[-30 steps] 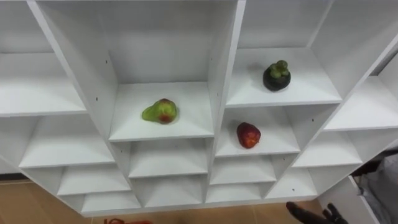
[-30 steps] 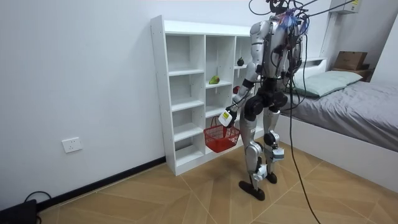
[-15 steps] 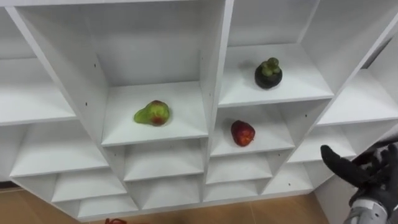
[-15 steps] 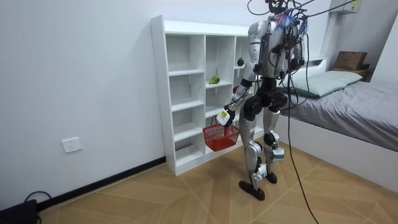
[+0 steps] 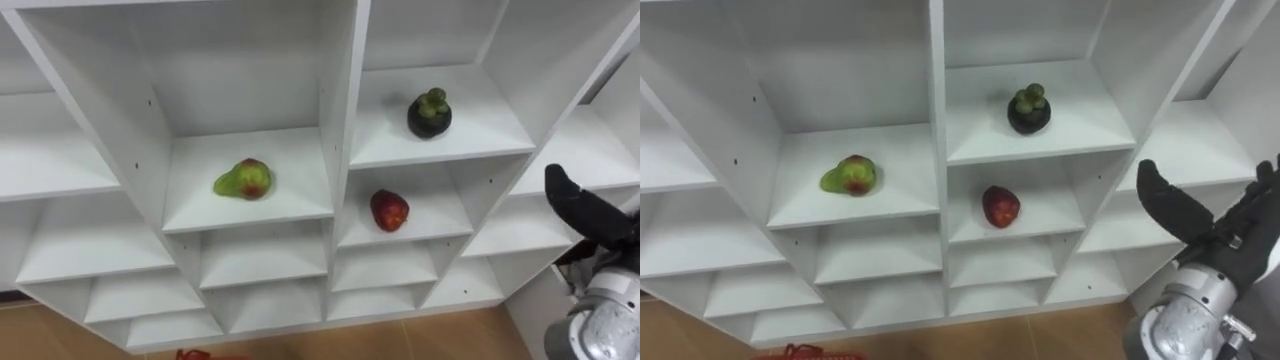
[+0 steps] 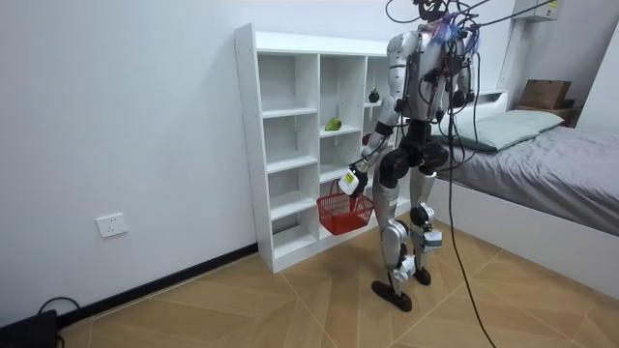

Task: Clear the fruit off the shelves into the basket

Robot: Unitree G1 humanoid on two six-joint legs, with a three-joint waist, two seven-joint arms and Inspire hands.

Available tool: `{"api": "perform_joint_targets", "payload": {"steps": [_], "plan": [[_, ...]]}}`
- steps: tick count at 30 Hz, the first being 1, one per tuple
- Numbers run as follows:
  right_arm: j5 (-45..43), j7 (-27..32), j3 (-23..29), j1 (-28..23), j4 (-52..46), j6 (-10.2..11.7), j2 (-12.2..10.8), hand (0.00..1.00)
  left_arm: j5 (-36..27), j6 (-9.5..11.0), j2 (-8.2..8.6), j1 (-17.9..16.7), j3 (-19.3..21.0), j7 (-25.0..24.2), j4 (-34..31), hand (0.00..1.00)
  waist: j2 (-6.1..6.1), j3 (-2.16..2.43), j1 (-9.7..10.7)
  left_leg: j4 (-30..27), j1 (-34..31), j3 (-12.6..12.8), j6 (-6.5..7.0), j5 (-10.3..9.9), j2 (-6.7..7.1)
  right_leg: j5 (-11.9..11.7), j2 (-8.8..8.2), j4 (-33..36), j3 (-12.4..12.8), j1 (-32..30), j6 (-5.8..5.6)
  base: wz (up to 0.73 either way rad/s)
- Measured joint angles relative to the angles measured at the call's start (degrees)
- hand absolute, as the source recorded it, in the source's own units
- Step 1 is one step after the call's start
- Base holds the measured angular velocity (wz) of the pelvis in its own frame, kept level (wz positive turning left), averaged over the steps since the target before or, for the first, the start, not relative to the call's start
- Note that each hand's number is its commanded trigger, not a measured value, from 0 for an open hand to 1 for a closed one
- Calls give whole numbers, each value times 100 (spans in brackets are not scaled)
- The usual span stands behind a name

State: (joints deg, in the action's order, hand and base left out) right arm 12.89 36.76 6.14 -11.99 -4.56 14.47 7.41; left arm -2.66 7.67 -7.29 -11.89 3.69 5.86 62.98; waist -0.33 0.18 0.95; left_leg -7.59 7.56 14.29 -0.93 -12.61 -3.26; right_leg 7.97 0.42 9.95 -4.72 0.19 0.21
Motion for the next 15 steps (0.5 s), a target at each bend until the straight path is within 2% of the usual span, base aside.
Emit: {"api": "perform_joint_targets", "payload": {"steps": [3,7,15], "plan": [[-33,44,0,13,-356,61,11,0,21,42,0,-16,-1,-13,32,100,14,-2,-40,0,0,0,0,0,-2,-3,4,-2,-1,3,3,0],[-253,115,-3,85,-716,309,14,0,8,152,5,5,-36,-19,119,100,21,0,-106,-2,1,2,0,1,-4,-4,6,5,2,4,6,0],[-491,-119,-55,189,-1078,336,18,0,39,157,9,10,-62,-47,102,100,26,-5,-130,4,-33,18,0,0,-4,-4,6,0,6,6,5,0]]}}
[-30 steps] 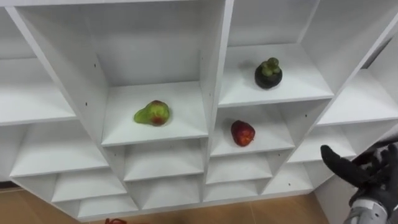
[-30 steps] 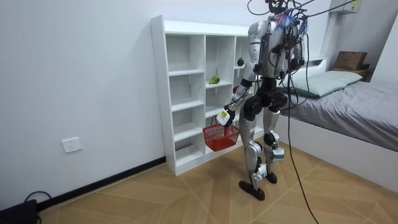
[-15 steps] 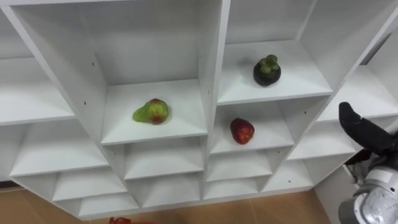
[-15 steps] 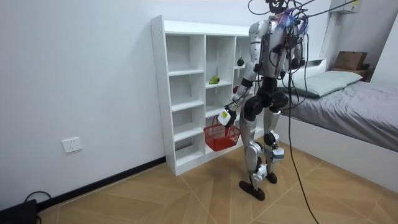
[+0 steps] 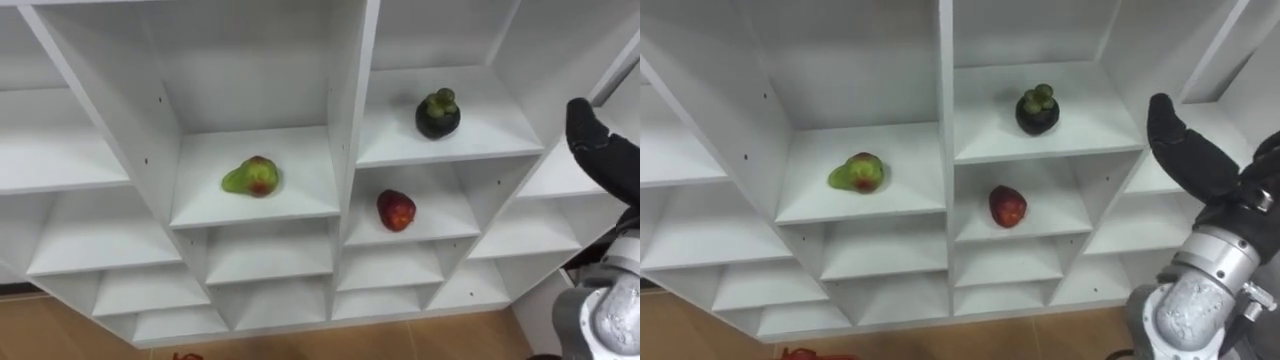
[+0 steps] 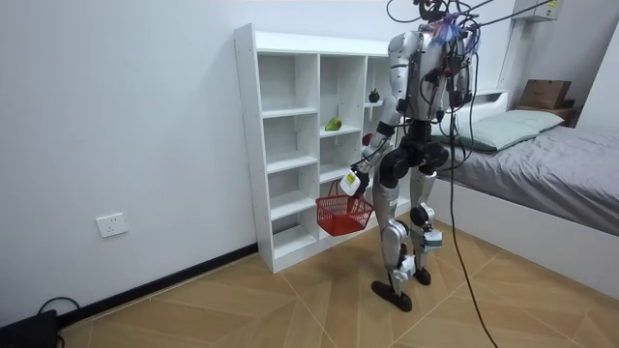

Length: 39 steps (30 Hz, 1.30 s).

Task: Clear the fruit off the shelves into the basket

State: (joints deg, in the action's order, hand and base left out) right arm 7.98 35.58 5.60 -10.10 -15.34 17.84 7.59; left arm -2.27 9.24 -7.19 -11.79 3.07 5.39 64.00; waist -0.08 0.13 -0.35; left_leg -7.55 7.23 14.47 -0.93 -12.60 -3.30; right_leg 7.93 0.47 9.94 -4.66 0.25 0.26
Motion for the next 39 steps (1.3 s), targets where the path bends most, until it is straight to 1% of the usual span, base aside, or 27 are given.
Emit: {"api": "perform_joint_targets", "payload": {"steps": [2,5,7,11,14,17,20,24,34,39], "plan": [[-70,-15,-107,0,-41,-18,49,0,0,-7,-1,1,-8,-7,-3,100,-1,0,-14,0,-12,-1,0,0,0,-1,0,-2,-3,-1,0,0],[-137,-275,-427,4,-127,-49,153,0,19,-15,-10,79,-87,-6,8,100,-2,1,-34,-1,-47,-4,0,1,0,-1,-3,-7,-11,-25,0,0],[-197,-470,-551,5,-168,-59,166,0,24,-16,-6,108,-103,-13,12,100,-8,3,-76,-3,-54,-11,0,1,-1,-1,-5,-6,-17,-43,0,0],[-377,-780,-737,15,-239,-160,217,0,29,-31,-7,202,-105,-16,53,100,-21,3,-185,-3,-65,-17,0,1,-2,-4,-12,-6,-34,-49,3,0],[-377,-890,-833,149,-239,-183,228,0,29,-55,-6,209,-105,-10,107,100,-19,1,-187,-3,-66,-20,0,1,-3,-7,-13,-6,-43,-48,5,1],[-376,-918,-878,205,-239,-243,224,0,28,-65,2,211,-108,-1,139,100,-15,-2,-179,-3,-66,-25,0,1,-5,-10,-14,-6,-53,-45,8,0],[-375,-1016,-896,208,-239,-252,218,0,-4,-91,6,210,-153,30,139,100,-8,-6,-174,-4,-61,-50,0,1,-6,-15,-13,0,-54,-39,10,0],[-376,-1086,-1015,232,-239,-300,214,0,-23,-175,4,234,-394,62,138,100,-10,-7,-163,-9,-66,-50,1,2,-5,-16,-17,13,-60,-27,11,0],[-376,-1128,-1205,243,-239,-305,210,0,-55,-181,-13,352,-782,33,135,100,-5,-11,-159,-18,-55,-55,2,2,-2,-32,-15,-12,-48,-29,6,0],[-375,-1125,-1263,243,-238,-304,210,0,-53,-181,-14,398,-782,15,128,100,3,-12,-152,-18,-56,-54,2,2,-3,-34,-14,-15,-49,-28,7,0]]}}
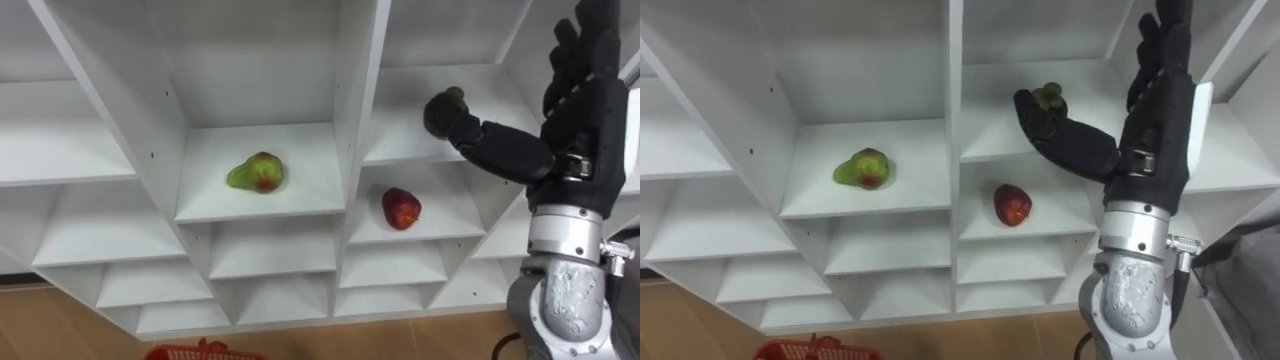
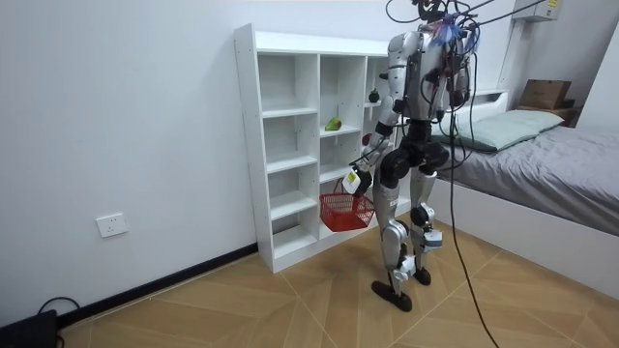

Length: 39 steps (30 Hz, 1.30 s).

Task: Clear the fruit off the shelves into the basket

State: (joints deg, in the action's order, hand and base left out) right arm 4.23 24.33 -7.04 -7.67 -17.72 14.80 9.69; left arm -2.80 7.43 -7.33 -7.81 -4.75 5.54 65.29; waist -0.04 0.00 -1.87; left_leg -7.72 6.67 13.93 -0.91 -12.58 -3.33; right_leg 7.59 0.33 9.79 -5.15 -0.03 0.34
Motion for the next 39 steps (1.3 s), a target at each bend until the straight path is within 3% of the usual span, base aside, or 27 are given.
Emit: {"api": "perform_joint_targets", "payload": {"steps": [18,39], "plan": [[3,-117,-89,99,146,-67,-16,0,13,-1,-32,-12,5,-230,-23,100,34,-18,-78,5,-31,-18,0,0,-5,-4,-11,-12,-90,19,4,0],[98,227,-79,295,663,-62,-28,0,41,4,-69,-45,20,-108,-27,100,-122,-2,-176,-11,-10,-77,1,1,-3,-4,-26,-17,-165,57,4,1]]}}
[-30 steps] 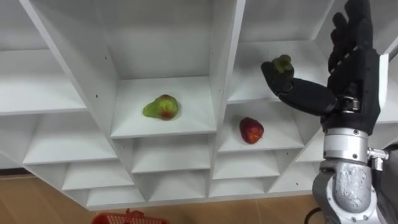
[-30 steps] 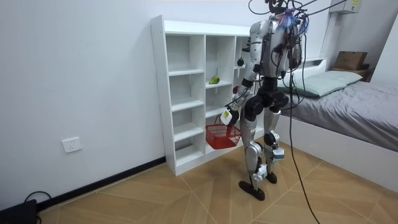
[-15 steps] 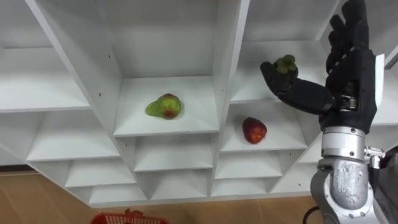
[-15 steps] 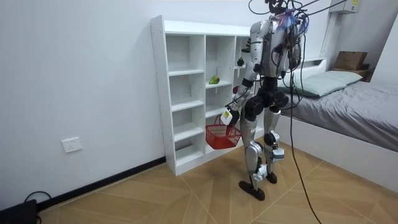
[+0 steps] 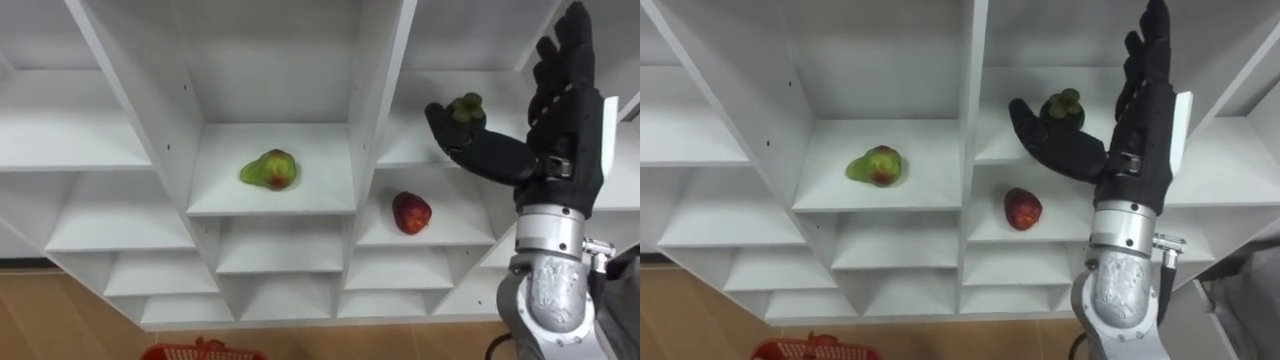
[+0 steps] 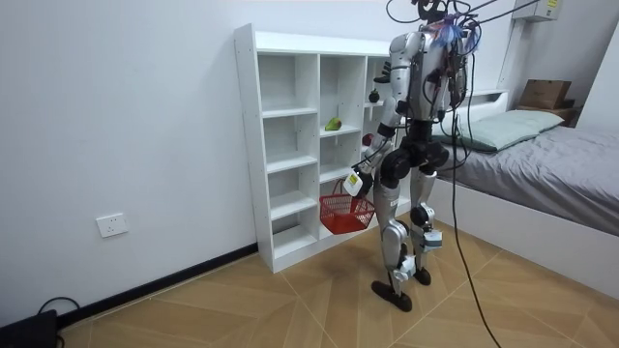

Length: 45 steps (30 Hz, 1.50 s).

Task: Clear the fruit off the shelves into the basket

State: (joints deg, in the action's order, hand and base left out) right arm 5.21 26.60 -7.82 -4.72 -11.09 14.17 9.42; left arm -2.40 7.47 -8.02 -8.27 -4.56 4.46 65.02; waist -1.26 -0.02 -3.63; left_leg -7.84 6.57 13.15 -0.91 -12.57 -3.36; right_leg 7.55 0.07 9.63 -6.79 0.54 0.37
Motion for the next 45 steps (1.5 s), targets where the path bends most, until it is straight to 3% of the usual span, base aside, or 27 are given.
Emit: {"api": "perform_joint_targets", "payload": {"steps": [12,21,25,29,34,45], "plan": [[8,83,9,35,170,-6,13,0,22,-20,-1,-21,10,-1,-91,100,-6,-26,-13,-1,-20,-158,0,0,4,1,-16,-70,-142,60,-1,5],[126,7,16,159,623,-73,84,0,47,-241,-16,-37,103,-7,-114,100,-13,-27,0,0,7,-245,0,1,3,1,-19,-95,-220,141,-1,5],[433,-350,66,186,872,-537,127,0,57,-398,-9,-220,268,-101,-430,100,-10,-27,-1,-1,0,-247,0,0,9,2,-30,-95,-243,138,-2,0],[1120,-557,117,236,913,-686,150,0,45,-545,-1,-283,330,-118,-593,100,-13,-24,10,-12,6,-250,1,1,11,2,-38,-99,-275,162,-2,1],[1431,-683,144,348,1135,-820,149,0,49,-656,33,-360,427,-92,-728,100,-18,-24,10,-24,13,-255,6,5,21,5,-51,-107,-298,214,-7,2],[1491,-928,243,553,1596,-832,148,0,35,-749,91,-383,446,111,-765,100,-30,-11,3,-88,15,-255,8,5,23,6,-66,-99,-316,246,-10,1]]}}
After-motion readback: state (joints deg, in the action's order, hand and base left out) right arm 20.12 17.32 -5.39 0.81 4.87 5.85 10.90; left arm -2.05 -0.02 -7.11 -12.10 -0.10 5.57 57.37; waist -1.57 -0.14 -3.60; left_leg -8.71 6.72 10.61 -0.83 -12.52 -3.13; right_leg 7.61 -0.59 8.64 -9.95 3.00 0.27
